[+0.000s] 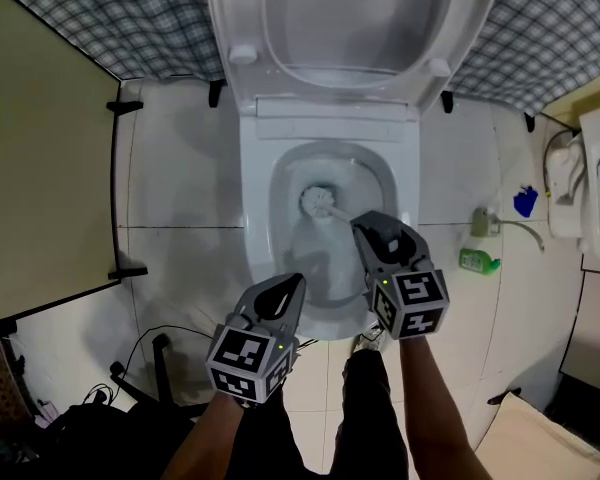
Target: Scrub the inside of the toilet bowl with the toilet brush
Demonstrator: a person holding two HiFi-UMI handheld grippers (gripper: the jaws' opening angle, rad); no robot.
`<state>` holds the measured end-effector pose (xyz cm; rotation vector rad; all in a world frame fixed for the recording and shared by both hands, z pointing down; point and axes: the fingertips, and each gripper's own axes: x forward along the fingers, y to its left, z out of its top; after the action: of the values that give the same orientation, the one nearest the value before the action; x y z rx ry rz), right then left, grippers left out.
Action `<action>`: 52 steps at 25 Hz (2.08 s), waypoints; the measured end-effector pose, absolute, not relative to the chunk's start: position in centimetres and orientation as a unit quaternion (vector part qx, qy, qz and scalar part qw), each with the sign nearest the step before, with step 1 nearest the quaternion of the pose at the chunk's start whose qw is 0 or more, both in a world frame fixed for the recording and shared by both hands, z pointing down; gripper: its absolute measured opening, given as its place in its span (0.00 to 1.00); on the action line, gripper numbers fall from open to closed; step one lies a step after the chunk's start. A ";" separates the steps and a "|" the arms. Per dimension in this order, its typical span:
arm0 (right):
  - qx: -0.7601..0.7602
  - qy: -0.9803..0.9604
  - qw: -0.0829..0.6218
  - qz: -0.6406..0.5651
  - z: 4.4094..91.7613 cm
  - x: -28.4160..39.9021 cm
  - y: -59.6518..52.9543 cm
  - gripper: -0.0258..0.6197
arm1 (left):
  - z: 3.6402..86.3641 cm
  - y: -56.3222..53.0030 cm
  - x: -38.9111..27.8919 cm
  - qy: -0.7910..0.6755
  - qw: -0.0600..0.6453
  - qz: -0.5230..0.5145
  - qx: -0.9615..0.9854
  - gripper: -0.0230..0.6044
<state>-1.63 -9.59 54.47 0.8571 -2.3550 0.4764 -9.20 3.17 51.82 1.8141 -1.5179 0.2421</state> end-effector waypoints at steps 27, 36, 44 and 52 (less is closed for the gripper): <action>0.287 -0.880 0.333 0.181 57.7 -1.4 -7.9 0.38 | 51.8 3.3 -8.5 -0.591 0.372 0.098 0.709 0.05; 0.207 -0.916 0.304 0.159 50.1 -3.1 -2.5 0.38 | 51.3 3.7 -9.8 -0.607 0.372 0.097 0.696 0.05; 0.220 -0.902 0.327 0.174 51.8 -2.2 -3.3 0.38 | 51.6 4.2 -10.4 -0.610 0.372 0.103 0.692 0.05; 0.260 -0.871 0.358 0.214 58.8 -0.4 -7.4 0.38 | 52.0 4.6 -9.2 -0.603 0.378 0.101 0.695 0.05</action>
<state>-0.39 -7.43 58.85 0.6720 -2.2474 0.5527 -9.15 4.56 52.02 1.7775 -1.5403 0.2586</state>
